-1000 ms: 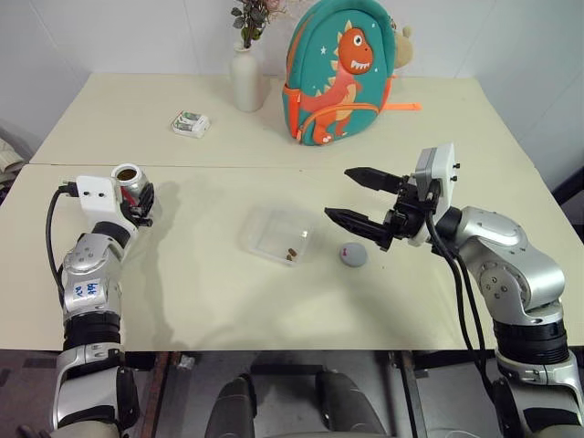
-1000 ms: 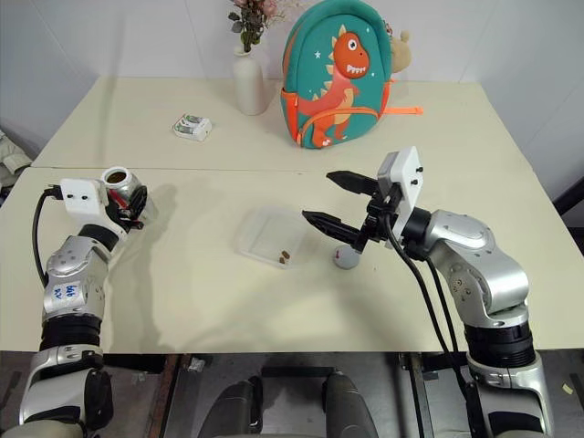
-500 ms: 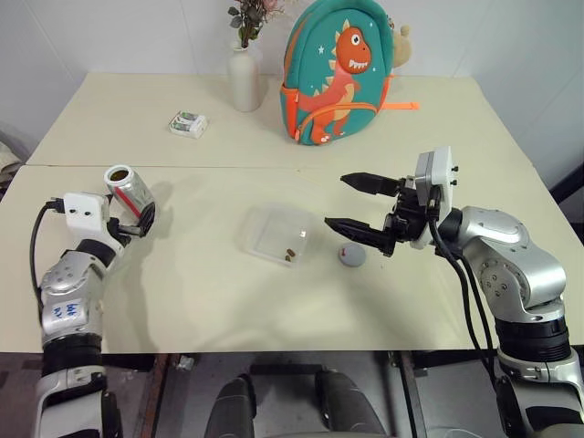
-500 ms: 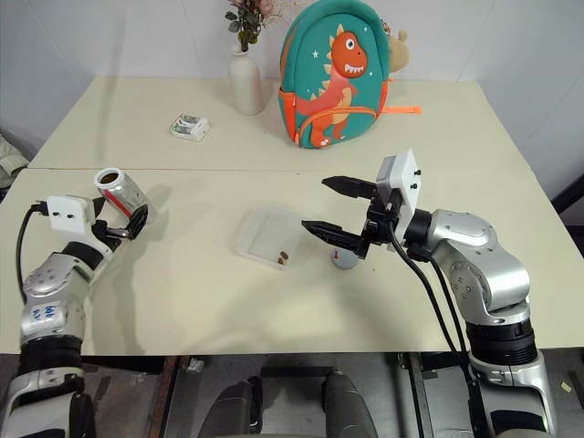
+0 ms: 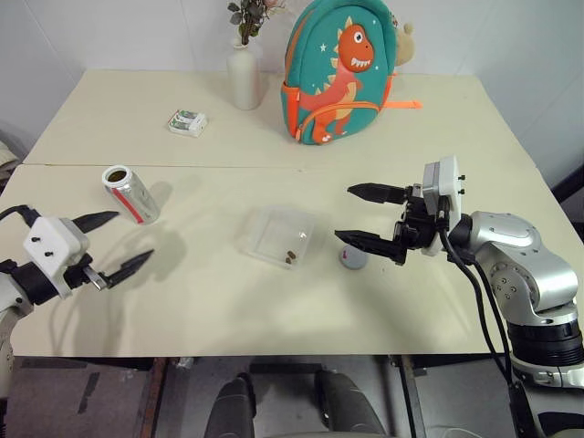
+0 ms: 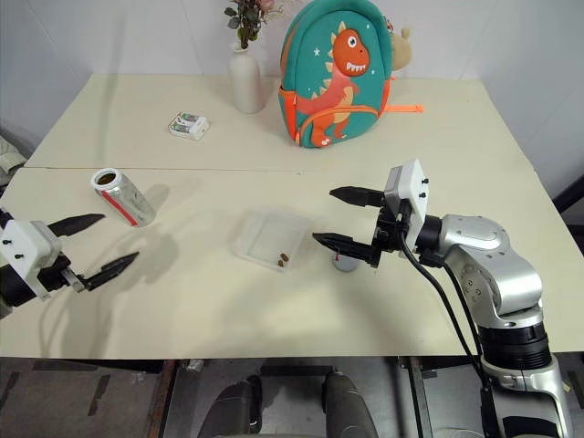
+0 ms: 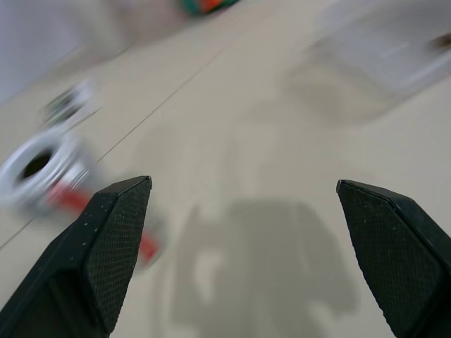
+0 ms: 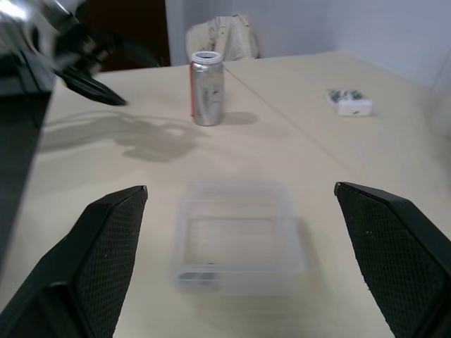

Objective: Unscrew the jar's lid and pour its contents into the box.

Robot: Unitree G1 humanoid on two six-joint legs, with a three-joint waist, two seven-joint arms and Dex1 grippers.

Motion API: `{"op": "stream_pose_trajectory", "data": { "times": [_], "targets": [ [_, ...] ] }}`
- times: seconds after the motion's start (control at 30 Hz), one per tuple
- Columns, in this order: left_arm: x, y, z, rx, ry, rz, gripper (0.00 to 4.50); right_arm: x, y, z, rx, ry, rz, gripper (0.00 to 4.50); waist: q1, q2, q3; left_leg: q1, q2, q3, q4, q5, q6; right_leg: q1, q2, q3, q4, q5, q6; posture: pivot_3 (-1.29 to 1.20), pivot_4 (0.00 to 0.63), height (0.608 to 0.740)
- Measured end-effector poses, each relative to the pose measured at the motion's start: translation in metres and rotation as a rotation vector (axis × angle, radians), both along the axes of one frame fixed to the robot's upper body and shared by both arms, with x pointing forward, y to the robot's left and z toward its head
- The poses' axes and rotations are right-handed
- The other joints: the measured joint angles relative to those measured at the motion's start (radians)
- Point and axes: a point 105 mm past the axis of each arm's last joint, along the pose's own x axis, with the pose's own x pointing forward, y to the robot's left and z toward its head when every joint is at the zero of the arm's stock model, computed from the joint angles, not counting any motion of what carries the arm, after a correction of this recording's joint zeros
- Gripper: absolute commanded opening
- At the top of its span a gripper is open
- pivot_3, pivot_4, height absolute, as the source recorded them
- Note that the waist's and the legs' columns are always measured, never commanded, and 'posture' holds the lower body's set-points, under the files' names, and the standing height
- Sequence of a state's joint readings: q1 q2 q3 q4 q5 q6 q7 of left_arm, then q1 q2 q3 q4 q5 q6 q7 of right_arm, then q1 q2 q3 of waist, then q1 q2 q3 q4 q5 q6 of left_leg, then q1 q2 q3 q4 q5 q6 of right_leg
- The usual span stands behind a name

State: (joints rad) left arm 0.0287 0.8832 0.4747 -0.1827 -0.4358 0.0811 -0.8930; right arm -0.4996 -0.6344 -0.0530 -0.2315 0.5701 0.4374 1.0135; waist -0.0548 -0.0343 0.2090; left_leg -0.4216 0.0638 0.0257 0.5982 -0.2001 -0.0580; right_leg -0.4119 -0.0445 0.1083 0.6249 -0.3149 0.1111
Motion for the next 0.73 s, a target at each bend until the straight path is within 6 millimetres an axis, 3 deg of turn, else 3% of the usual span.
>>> {"op": "stream_pose_trajectory", "data": {
  "times": [0.17,0.27,0.53,0.73],
  "targets": [
    [0.012,-0.042,0.020,-0.004,-0.038,-0.191,4.49,0.003,-0.012,0.000,-0.021,-0.013,-0.032,4.50,-0.001,0.000,0.000,0.000,0.000,0.001,0.000,0.000,0.000,0.000,0.002,0.001,0.001,0.002,0.004,0.00,0.150,0.740],
    [0.019,-0.058,0.022,0.001,-0.037,-0.280,4.49,0.002,-0.021,0.000,-0.048,-0.014,-0.056,4.50,-0.005,0.000,0.000,0.000,0.000,0.001,0.001,0.000,0.001,-0.001,0.004,0.002,0.001,0.010,0.018,0.00,0.150,0.740],
    [0.035,-0.057,0.009,-0.024,0.025,-0.324,4.49,-0.009,-0.041,-0.007,-0.084,0.016,-0.124,4.50,-0.004,0.000,0.000,0.000,0.002,0.001,0.002,0.000,0.001,-0.002,0.006,0.003,0.003,0.009,0.018,0.00,0.150,0.740],
    [0.035,-0.060,0.005,-0.036,0.033,-0.336,4.49,-0.011,-0.042,-0.010,-0.081,0.026,-0.154,4.50,-0.005,0.000,0.000,0.000,0.002,0.002,0.006,0.000,0.001,-0.002,0.005,0.004,0.004,0.010,0.019,0.00,0.150,0.740]
  ]
}}
